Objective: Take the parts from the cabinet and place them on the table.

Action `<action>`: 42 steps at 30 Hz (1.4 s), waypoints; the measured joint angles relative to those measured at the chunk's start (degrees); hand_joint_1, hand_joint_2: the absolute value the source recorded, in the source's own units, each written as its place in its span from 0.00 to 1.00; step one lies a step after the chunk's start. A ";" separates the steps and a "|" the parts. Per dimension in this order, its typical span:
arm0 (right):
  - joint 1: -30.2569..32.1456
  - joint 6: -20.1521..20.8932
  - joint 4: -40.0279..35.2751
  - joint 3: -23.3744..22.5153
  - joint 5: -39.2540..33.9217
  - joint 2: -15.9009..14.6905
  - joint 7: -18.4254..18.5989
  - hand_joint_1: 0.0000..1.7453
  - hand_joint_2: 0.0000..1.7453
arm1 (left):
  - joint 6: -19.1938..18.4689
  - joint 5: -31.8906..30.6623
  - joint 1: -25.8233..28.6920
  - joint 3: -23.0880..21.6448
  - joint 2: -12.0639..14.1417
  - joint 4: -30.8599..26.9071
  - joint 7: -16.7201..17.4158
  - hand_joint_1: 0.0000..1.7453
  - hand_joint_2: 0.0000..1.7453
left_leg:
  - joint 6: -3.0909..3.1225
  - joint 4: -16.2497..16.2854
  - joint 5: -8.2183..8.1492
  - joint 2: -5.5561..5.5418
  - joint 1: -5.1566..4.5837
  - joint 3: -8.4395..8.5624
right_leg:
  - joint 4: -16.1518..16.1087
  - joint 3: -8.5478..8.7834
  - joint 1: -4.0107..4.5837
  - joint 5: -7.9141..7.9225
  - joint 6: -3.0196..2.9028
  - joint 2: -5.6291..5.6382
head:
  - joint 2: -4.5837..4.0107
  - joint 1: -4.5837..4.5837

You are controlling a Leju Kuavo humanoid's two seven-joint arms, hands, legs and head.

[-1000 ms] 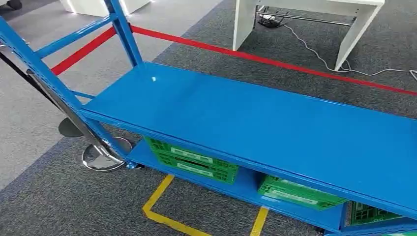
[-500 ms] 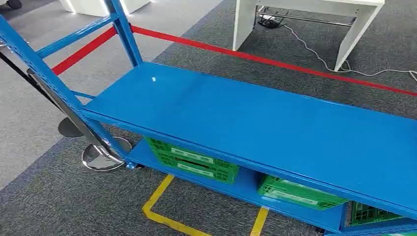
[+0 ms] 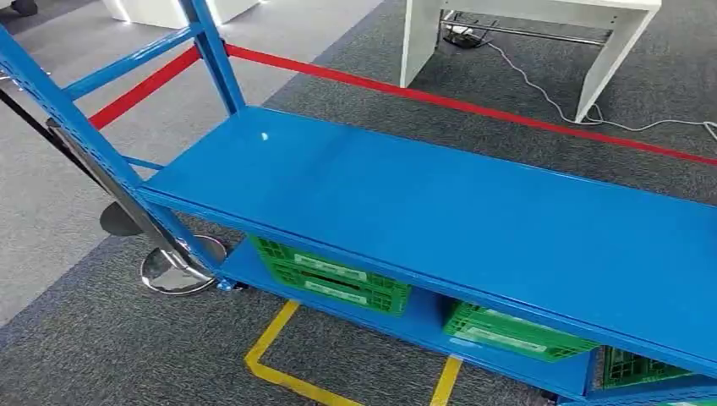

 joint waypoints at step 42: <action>-0.03 0.00 -0.15 0.13 -3.98 -0.20 -2.47 0.00 0.00 | 0.39 1.33 -0.05 -0.22 0.59 -0.11 -0.92 0.00 0.00 | 2.17 -2.11 1.21 0.60 0.12 1.01 | 9.26 -4.84 -0.32 -5.03 1.33 -0.29 | 0.00 0.48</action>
